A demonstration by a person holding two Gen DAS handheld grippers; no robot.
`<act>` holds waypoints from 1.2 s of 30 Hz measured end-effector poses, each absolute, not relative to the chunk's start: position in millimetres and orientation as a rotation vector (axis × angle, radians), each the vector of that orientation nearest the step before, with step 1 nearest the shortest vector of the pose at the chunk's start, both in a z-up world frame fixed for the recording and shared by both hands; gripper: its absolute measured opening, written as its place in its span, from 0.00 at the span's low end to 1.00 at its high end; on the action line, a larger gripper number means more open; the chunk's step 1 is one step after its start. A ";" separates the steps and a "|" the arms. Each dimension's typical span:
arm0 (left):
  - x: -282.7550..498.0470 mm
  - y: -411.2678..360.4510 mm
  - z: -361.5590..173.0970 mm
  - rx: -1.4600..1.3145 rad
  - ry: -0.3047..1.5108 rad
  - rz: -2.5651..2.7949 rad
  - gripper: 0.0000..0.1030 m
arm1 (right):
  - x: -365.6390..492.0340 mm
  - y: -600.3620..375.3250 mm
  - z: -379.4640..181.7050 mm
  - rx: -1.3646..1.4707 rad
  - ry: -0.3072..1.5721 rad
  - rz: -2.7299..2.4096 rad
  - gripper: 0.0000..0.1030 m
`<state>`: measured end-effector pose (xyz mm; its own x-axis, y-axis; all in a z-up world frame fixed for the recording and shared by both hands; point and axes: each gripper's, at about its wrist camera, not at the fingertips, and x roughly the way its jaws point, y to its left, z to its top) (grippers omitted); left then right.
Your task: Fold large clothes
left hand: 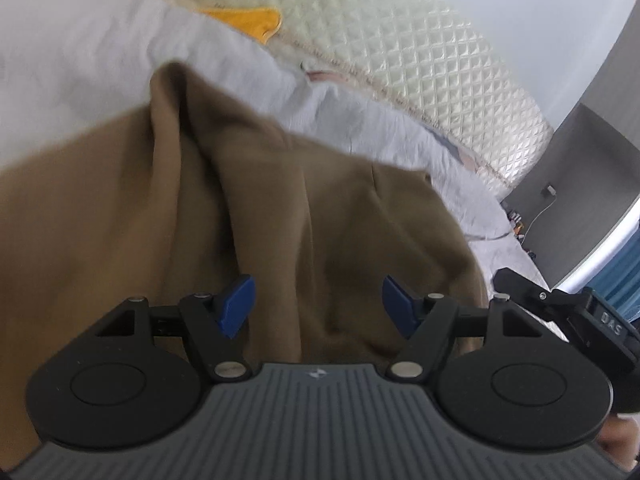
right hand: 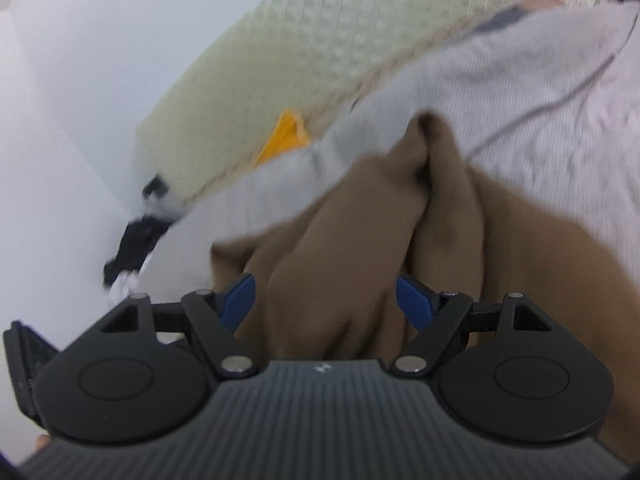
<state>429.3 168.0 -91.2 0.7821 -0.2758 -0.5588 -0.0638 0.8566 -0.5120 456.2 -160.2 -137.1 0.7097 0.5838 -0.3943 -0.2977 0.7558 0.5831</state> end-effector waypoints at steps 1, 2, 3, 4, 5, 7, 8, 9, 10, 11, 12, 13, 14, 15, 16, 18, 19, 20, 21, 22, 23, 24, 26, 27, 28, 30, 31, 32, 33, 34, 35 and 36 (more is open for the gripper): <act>426.2 161.6 -96.0 -0.536 0.688 -0.099 0.73 | 450.9 -154.9 -140.9 0.507 0.618 0.518 0.77; 423.5 156.1 -100.5 -0.539 0.701 -0.070 0.72 | 447.7 -149.9 -144.7 0.493 0.640 0.500 0.77; 421.7 152.4 -105.7 -0.550 0.702 -0.055 0.72 | 447.5 -145.2 -148.5 0.476 0.674 0.469 0.78; 420.2 149.1 -108.9 -0.554 0.695 -0.046 0.72 | 449.2 -141.0 -151.7 0.456 0.703 0.446 0.77; 421.1 145.6 -111.3 -0.543 0.698 -0.025 0.72 | 451.3 -138.3 -155.7 0.442 0.713 0.421 0.77; 427.1 143.7 -116.1 -0.542 0.725 -0.001 0.72 | 459.3 -138.0 -162.6 0.473 0.725 0.421 0.71; 432.3 145.0 -120.3 -0.560 0.746 0.006 0.71 | 466.2 -138.4 -165.9 0.498 0.743 0.422 0.65; 437.0 147.8 -124.5 -0.582 0.775 0.022 0.62 | 471.6 -138.6 -167.1 0.505 0.756 0.415 0.53; 441.0 150.0 -128.5 -0.603 0.801 0.044 0.54 | 476.2 -139.0 -167.3 0.506 0.764 0.405 0.47; 445.3 152.6 -131.9 -0.612 0.820 0.054 0.38 | 480.8 -139.1 -167.3 0.502 0.769 0.395 0.37; 448.5 155.0 -133.9 -0.616 0.835 0.061 0.23 | 483.8 -141.4 -166.6 0.495 0.772 0.392 0.32; 451.0 156.6 -133.9 -0.617 0.841 0.060 0.22 | 486.7 -141.9 -163.4 0.482 0.772 0.393 0.31; 453.4 157.9 -131.2 -0.610 0.843 0.058 0.18 | 489.1 -142.2 -158.7 0.466 0.763 0.398 0.30; 454.8 159.0 -125.5 -0.601 0.840 0.059 0.16 | 490.1 -142.1 -153.4 0.451 0.748 0.410 0.29; 457.2 161.0 -116.5 -0.596 0.829 0.046 0.15 | 491.4 -140.9 -145.0 0.430 0.731 0.426 0.29; 461.8 166.0 -93.1 -0.590 0.789 0.012 0.14 | 494.6 -136.9 -123.7 0.382 0.676 0.458 0.28; 466.0 169.3 -78.1 -0.587 0.759 0.000 0.14 | 498.9 -135.3 -113.6 0.374 0.652 0.471 0.28; 471.4 174.3 -61.7 -0.594 0.722 -0.014 0.14 | 506.2 -134.6 -101.4 0.379 0.626 0.485 0.28; 478.8 179.4 -45.7 -0.599 0.685 -0.025 0.14 | 514.9 -133.1 -91.0 0.387 0.605 0.493 0.28; 486.5 182.8 -32.2 -0.592 0.651 -0.028 0.13 | 523.8 -130.4 -81.6 0.389 0.583 0.499 0.28; 498.0 186.6 -17.6 -0.579 0.615 -0.029 0.13 | 536.1 -125.3 -70.7 0.385 0.553 0.505 0.28; 509.5 190.7 -6.7 -0.566 0.584 -0.031 0.13 | 547.6 -119.2 -61.9 0.377 0.529 0.508 0.28; 541.3 200.3 8.8 -0.554 0.545 -0.019 0.14 | 576.3 -105.7 -46.6 0.365 0.481 0.509 0.28; 558.9 206.4 12.1 -0.562 0.533 -0.009 0.14 | 590.8 -99.1 -41.0 0.367 0.467 0.508 0.28; 576.9 213.3 14.0 -0.571 0.519 0.004 0.14 | 605.4 -92.9 -36.6 0.364 0.453 0.504 0.28; 614.1 226.5 11.8 -0.582 0.495 0.032 0.14 | 640.5 -78.6 -29.9 0.342 0.423 0.487 0.28; 632.9 230.0 8.2 -0.581 0.488 0.046 0.14 | 659.3 -71.2 -29.3 0.325 0.412 0.475 0.28; 652.9 233.9 2.5 -0.574 0.488 0.063 0.14 | 675.5 -64.0 -30.8 0.312 0.409 0.465 0.28; 671.5 235.2 -4.7 -0.560 0.493 0.081 0.14 | 691.7 -58.4 -34.3 0.300 0.414 0.457 0.28; 691.3 235.5 -12.5 -0.545 0.498 0.095 0.14 | 707.5 -51.6 -39.9 0.287 0.422 0.447 0.28; 707.1 237.4 -22.1 -0.529 0.503 0.104 0.14 | 723.2 -46.6 -46.8 0.280 0.429 0.440 0.28; 722.3 238.8 -32.3 -0.513 0.506 0.117 0.14 | 736.4 -41.9 -54.7 0.273 0.434 0.432 0.28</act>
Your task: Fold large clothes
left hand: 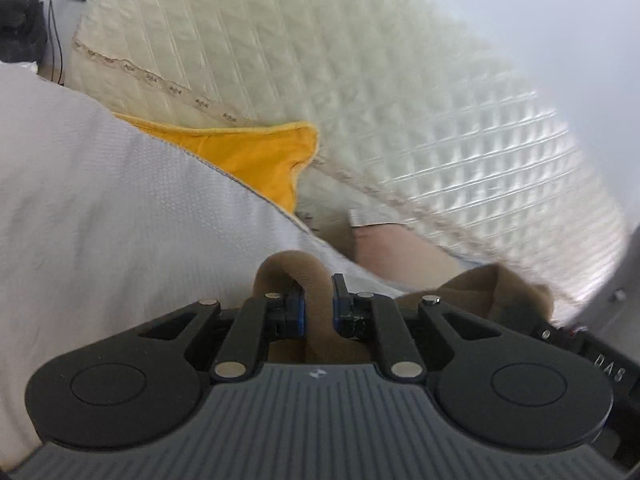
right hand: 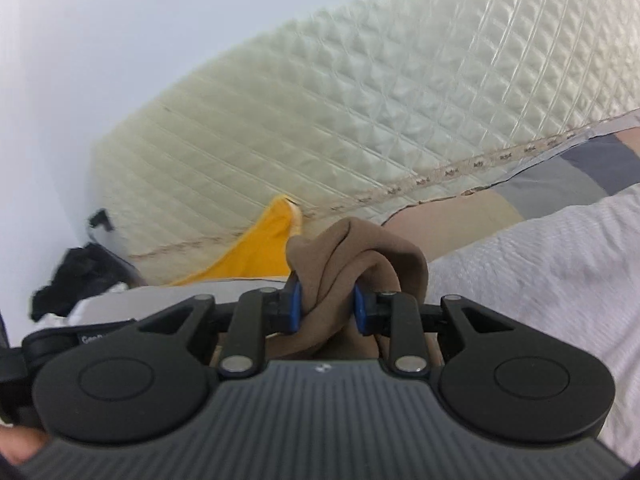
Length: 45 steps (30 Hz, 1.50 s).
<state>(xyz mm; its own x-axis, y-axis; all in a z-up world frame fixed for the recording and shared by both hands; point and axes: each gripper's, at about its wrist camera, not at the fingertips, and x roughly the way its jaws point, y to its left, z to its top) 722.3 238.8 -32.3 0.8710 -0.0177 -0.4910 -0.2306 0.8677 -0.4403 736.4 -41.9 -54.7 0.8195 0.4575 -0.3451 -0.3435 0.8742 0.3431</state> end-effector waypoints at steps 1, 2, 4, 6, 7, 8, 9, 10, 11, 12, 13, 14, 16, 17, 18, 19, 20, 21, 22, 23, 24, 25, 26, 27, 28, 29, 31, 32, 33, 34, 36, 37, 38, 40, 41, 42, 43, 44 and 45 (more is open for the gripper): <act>738.0 239.2 -42.7 -0.494 0.511 0.128 0.14 | 747.3 -38.6 -64.5 0.267 0.442 0.425 0.28; 743.1 238.6 -51.4 -0.478 0.512 0.131 0.14 | 757.5 -36.5 -77.8 0.272 0.457 0.417 0.28; 748.8 236.0 -73.6 -0.439 0.504 0.137 0.15 | 764.9 -38.1 -102.0 0.307 0.465 0.417 0.28; 751.3 238.2 -90.2 -0.420 0.518 0.139 0.17 | 766.7 -38.9 -124.6 0.313 0.459 0.427 0.29; 756.5 238.7 -96.3 -0.401 0.524 0.136 0.18 | 767.4 -38.2 -131.5 0.308 0.468 0.425 0.29; 762.8 240.9 -101.1 -0.384 0.535 0.138 0.19 | 769.1 -38.0 -136.8 0.312 0.474 0.429 0.29; 766.0 242.0 -103.8 -0.383 0.544 0.140 0.21 | 770.1 -37.4 -138.4 0.313 0.475 0.434 0.29; 768.6 243.7 -105.3 -0.392 0.547 0.141 0.21 | 771.6 -36.9 -138.3 0.309 0.476 0.436 0.29; 772.3 245.1 -105.5 -0.398 0.556 0.142 0.22 | 775.0 -34.7 -136.9 0.304 0.487 0.435 0.29; 775.6 246.3 -105.5 -0.399 0.567 0.144 0.22 | 779.4 -33.4 -134.4 0.299 0.501 0.434 0.30; 778.7 246.6 -103.5 -0.398 0.578 0.145 0.22 | 784.4 -32.0 -131.3 0.292 0.519 0.433 0.30; 777.6 245.2 -101.3 -0.397 0.584 0.145 0.22 | 788.0 -31.2 -127.8 0.290 0.535 0.431 0.30; 775.2 245.5 -96.2 -0.417 0.599 0.136 0.25 | 791.5 -32.1 -121.4 0.299 0.562 0.433 0.31; 772.7 246.3 -94.3 -0.430 0.608 0.130 0.32 | 790.3 -33.1 -117.5 0.304 0.574 0.441 0.34; 770.9 248.5 -92.0 -0.447 0.617 0.117 0.48 | 788.1 -34.1 -114.7 0.308 0.582 0.448 0.41; 768.4 250.1 -89.7 -0.467 0.624 0.094 0.58 | 783.9 -34.8 -111.4 0.303 0.585 0.455 0.47; 764.2 249.6 -87.4 -0.481 0.630 0.075 0.72 | 777.8 -35.2 -107.0 0.281 0.576 0.462 0.61; 760.3 246.9 -85.0 -0.476 0.626 0.079 0.78 | 771.5 -35.6 -103.5 0.259 0.567 0.469 0.75; 754.2 244.3 -81.6 -0.457 0.627 0.082 0.79 | 764.7 -35.8 -99.7 0.246 0.563 0.478 0.80; 747.4 240.9 -78.5 -0.436 0.636 0.075 0.80 | 757.2 -36.9 -96.5 0.241 0.562 0.491 0.82; 741.0 238.6 -76.3 -0.425 0.646 0.062 0.80 | 749.2 -38.2 -93.4 0.238 0.568 0.502 0.81; 733.6 236.7 -74.0 -0.416 0.653 0.052 0.80 | 740.8 -39.6 -90.7 0.235 0.574 0.511 0.81; 724.3 234.0 -71.3 -0.401 0.654 0.048 0.80 | 729.6 -41.5 -87.4 0.231 0.574 0.517 0.81; 712.2 231.2 -67.6 -0.385 0.648 0.054 0.81 | 719.1 -43.1 -83.6 0.227 0.570 0.518 0.81; 700.9 229.0 -64.6 -0.377 0.638 0.057 0.81 | 708.0 -45.3 -79.4 0.222 0.564 0.516 0.81; 686.3 227.5 -60.4 -0.374 0.628 0.056 0.81 | 693.5 -48.6 -74.4 0.219 0.557 0.504 0.81; 656.6 225.8 -52.1 -0.368 0.620 0.057 0.81 | 666.3 -56.6 -63.7 0.229 0.547 0.484 0.81; 637.7 224.1 -47.5 -0.362 0.616 0.064 0.81 | 648.3 -63.3 -60.2 0.234 0.543 0.480 0.81; 619.5 222.7 -43.9 -0.357 0.615 0.072 0.81 | 631.3 -69.1 -57.4 0.234 0.541 0.474 0.81; 597.7 221.4 -40.0 -0.356 0.616 0.073 0.81 | 613.6 -74.9 -54.7 0.228 0.540 0.467 0.81; 556.8 219.6 -35.4 -0.356 0.614 0.072 0.81 | 575.1 -86.2 -49.0 0.204 0.545 0.446 0.81; 532.9 217.8 -33.8 -0.355 0.619 0.071 0.81 | 552.9 -92.7 -46.2 0.195 0.550 0.436 0.81; 511.7 217.3 -32.7 -0.348 0.628 0.071 0.81 | 533.0 -99.1 -43.3 0.192 0.556 0.431 0.81; 469.7 215.1 -30.1 -0.344 0.633 0.070 0.81 | 495.4 -110.5 -38.5 0.193 0.561 0.424 0.81; 446.2 214.2 -29.4 -0.340 0.635 0.067 0.81 | 472.0 -115.7 -36.2 0.184 0.569 0.412 0.81; 426.9 211.7 -28.9 -0.331 0.641 0.072 0.81 | 453.9 -119.0 -34.6 0.168 0.579 0.402 0.81; 406.7 209.4 -28.5 -0.324 0.649 0.080 0.81 | 435.6 -121.7 -33.1 0.149 0.589 0.396 0.81; 385.6 207.8 -28.9 -0.328 0.658 0.081 0.81 | 413.9 -124.7 -31.7 0.132 0.590 0.406 0.81; 367.0 208.5 -30.1 -0.341 0.668 0.077 0.81 | 395.0 -127.8 -30.7 0.119 0.589 0.419 0.81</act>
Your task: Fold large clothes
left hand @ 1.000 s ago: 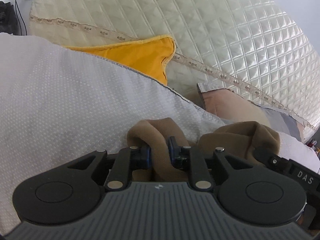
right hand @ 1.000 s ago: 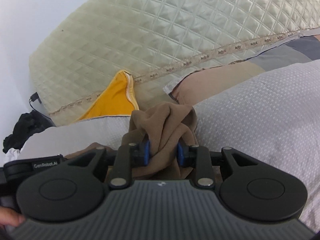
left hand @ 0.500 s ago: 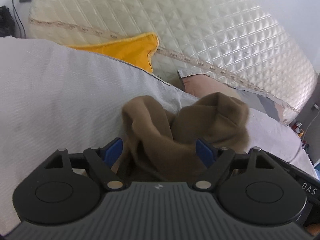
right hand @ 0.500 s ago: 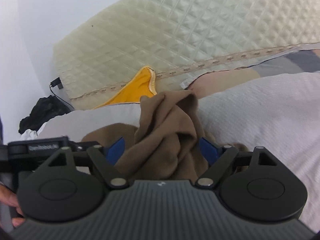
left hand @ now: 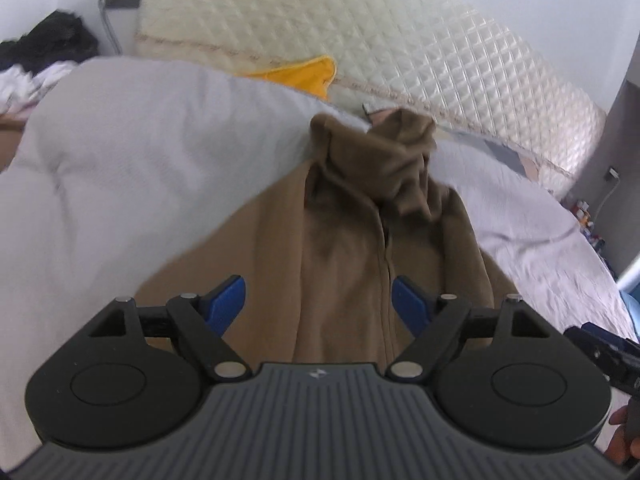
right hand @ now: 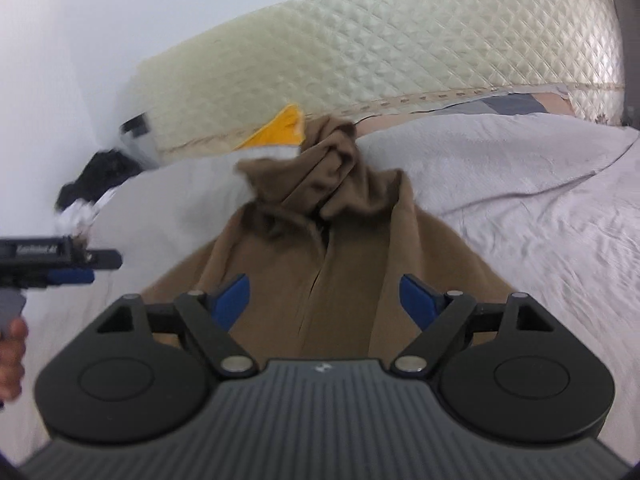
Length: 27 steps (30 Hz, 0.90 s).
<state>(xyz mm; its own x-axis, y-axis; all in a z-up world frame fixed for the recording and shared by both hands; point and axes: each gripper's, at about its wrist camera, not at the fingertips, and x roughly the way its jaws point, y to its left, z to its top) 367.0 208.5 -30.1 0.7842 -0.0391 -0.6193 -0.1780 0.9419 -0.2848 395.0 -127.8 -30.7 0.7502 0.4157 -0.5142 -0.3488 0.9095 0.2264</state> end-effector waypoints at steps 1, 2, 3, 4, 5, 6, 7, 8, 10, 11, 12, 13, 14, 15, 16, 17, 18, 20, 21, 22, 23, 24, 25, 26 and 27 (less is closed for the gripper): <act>348.7 208.0 -31.7 -0.358 0.682 0.072 0.81 | 377.6 -130.8 -30.2 0.110 0.591 0.424 0.81; 331.0 207.5 -34.1 -0.375 0.699 0.064 0.81 | 358.7 -134.3 -30.3 0.104 0.602 0.428 0.81; 315.3 206.1 -36.2 -0.381 0.716 0.058 0.81 | 342.6 -137.5 -31.1 0.101 0.624 0.431 0.81; 299.3 205.5 -39.4 -0.379 0.729 0.053 0.81 | 327.2 -140.4 -32.3 0.101 0.643 0.431 0.81; 283.9 204.1 -43.6 -0.368 0.749 0.051 0.81 | 311.1 -146.0 -35.2 0.095 0.673 0.435 0.81; 269.8 201.5 -48.2 -0.356 0.775 0.050 0.81 | 300.8 -150.2 -37.9 0.079 0.705 0.434 0.81; 256.2 199.8 -54.3 -0.346 0.812 0.045 0.81 | 287.8 -154.2 -42.8 0.053 0.744 0.423 0.81; 245.7 198.0 -59.8 -0.339 0.837 0.036 0.81 | 278.5 -157.2 -48.1 0.025 0.788 0.413 0.81; 224.6 193.8 -72.5 -0.302 0.889 0.024 0.81 | 261.4 -163.5 -61.4 -0.021 0.883 0.408 0.81; 214.5 191.4 -79.3 -0.271 0.919 0.027 0.81 | 253.8 -167.7 -69.3 -0.029 0.930 0.408 0.81; 206.6 189.8 -85.9 -0.242 0.947 0.033 0.81 | 247.0 -171.1 -77.6 -0.031 0.978 0.407 0.81; 200.2 188.5 -92.8 -0.213 0.978 0.045 0.81 | 243.4 -173.6 -84.8 -0.031 1.025 0.398 0.81; 194.7 188.1 -99.6 -0.184 1.010 0.063 0.81 | 239.3 -174.9 -93.1 -0.022 1.071 0.386 0.81; 190.6 188.1 -105.4 -0.164 1.032 0.077 0.81 | 236.3 -176.2 -100.2 -0.013 1.105 0.380 0.81; 188.6 189.0 -110.7 -0.151 1.046 0.085 0.81 | 233.9 -175.4 -107.3 -0.015 1.131 0.374 0.81; 187.3 189.8 -116.4 -0.137 1.064 0.093 0.81 | 232.4 -173.1 -115.7 -0.035 1.150 0.367 0.81; 185.0 189.6 -122.7 -0.123 1.082 0.098 0.81 | 230.2 -169.4 -122.4 -0.064 1.160 0.363 0.80; 185.8 184.5 -138.9 -0.085 1.152 0.085 0.81 | 225.5 -158.5 -136.0 -0.143 1.160 0.367 0.81; 186.7 181.2 -146.1 -0.057 1.178 0.088 0.81 | 224.1 -153.6 -141.7 -0.184 1.154 0.367 0.80; 186.5 178.6 -151.9 -0.017 1.187 0.102 0.81 | 224.4 -147.6 -147.3 -0.229 1.158 0.361 0.80; 185.1 176.5 -157.0 0.019 1.189 0.116 0.81 | 225.7 -142.4 -152.1 -0.266 1.158 0.356 0.78; 183.8 175.4 -161.7 0.038 1.191 0.129 0.81 | 226.0 -139.8 -156.0 -0.294 1.154 0.342 0.71; 182.4 175.7 -165.4 0.048 1.189 0.143 0.81 | 226.9 -136.9 -158.9 -0.316 1.149 0.326 0.66; 182.1 176.0 -168.2 0.063 1.182 0.158 0.81 | 227.7 -134.7 -160.1 -0.333 1.145 0.312 0.59; 179.4 176.4 -170.2 0.079 1.175 0.164 0.81 | 229.1 -134.9 -158.8 -0.331 1.140 0.310 0.47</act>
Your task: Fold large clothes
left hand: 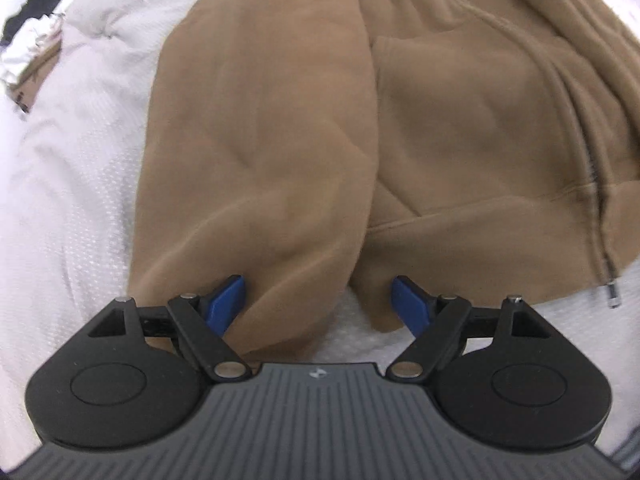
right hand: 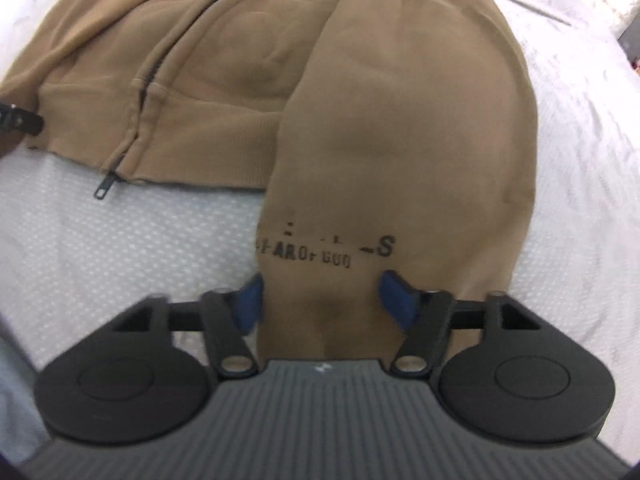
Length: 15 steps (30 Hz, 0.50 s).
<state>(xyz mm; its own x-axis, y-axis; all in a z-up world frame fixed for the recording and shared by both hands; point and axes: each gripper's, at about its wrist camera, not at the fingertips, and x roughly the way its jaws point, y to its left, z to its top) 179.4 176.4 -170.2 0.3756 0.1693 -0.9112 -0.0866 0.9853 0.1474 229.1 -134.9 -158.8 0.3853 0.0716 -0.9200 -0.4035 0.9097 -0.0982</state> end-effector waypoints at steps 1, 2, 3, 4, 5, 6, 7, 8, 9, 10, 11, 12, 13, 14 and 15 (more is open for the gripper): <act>177.9 176.8 -171.2 0.097 1.166 0.169 0.80 | 229.1 -140.2 -156.7 -0.320 1.133 0.310 0.40; 176.0 177.5 -171.3 0.112 1.157 0.175 0.72 | 230.6 -144.4 -153.0 -0.307 1.127 0.305 0.27; 173.7 179.4 -170.8 0.126 1.154 0.185 0.54 | 232.1 -149.5 -149.1 -0.291 1.124 0.303 0.20; 172.9 183.5 -168.7 0.148 1.154 0.214 0.42 | 233.6 -155.7 -144.2 -0.272 1.124 0.301 0.19; 171.9 190.1 -163.2 0.155 1.146 0.225 0.32 | 233.8 -163.3 -137.7 -0.267 1.121 0.291 0.15; 170.1 196.3 -156.9 0.145 1.137 0.210 0.20 | 235.5 -170.5 -130.4 -0.264 1.114 0.290 0.14; 168.9 204.5 -149.4 0.135 1.126 0.206 0.17 | 238.7 -179.0 -120.7 -0.260 1.103 0.292 0.14; 168.0 216.6 -140.6 0.118 1.105 0.224 0.14 | 243.3 -189.5 -110.3 -0.257 1.091 0.281 0.13; 169.1 228.0 -132.2 0.097 1.091 0.247 0.11 | 248.6 -199.5 -100.7 -0.250 1.082 0.268 0.13; 169.1 242.2 -121.9 0.068 1.073 0.275 0.10 | 256.2 -211.6 -88.8 -0.239 1.070 0.254 0.13; 171.9 253.0 -111.7 0.043 1.050 0.292 0.10 | 262.8 -223.1 -79.1 -0.233 1.055 0.234 0.13; 173.6 264.4 -100.0 0.025 1.022 0.307 0.10 | 269.2 -233.9 -69.0 -0.230 1.036 0.210 0.13; 175.9 277.3 -87.8 0.013 0.993 0.333 0.09 | 277.9 -245.6 -58.2 -0.232 1.013 0.184 0.13; 178.8 291.9 -74.1 -0.007 0.962 0.369 0.09 | 288.2 -259.1 -46.2 -0.236 0.986 0.148 0.13; 178.8 307.0 -62.5 -0.032 0.937 0.402 0.08 | 298.8 -272.3 -37.2 -0.234 0.965 0.119 0.13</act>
<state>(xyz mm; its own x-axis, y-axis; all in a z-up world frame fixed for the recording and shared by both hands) 178.8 307.0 -62.5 0.5234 0.3220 -0.7889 -0.3493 0.9256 0.1461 298.8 -272.3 -37.2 0.5651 -0.0038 -0.8250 -0.2041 0.9682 -0.1444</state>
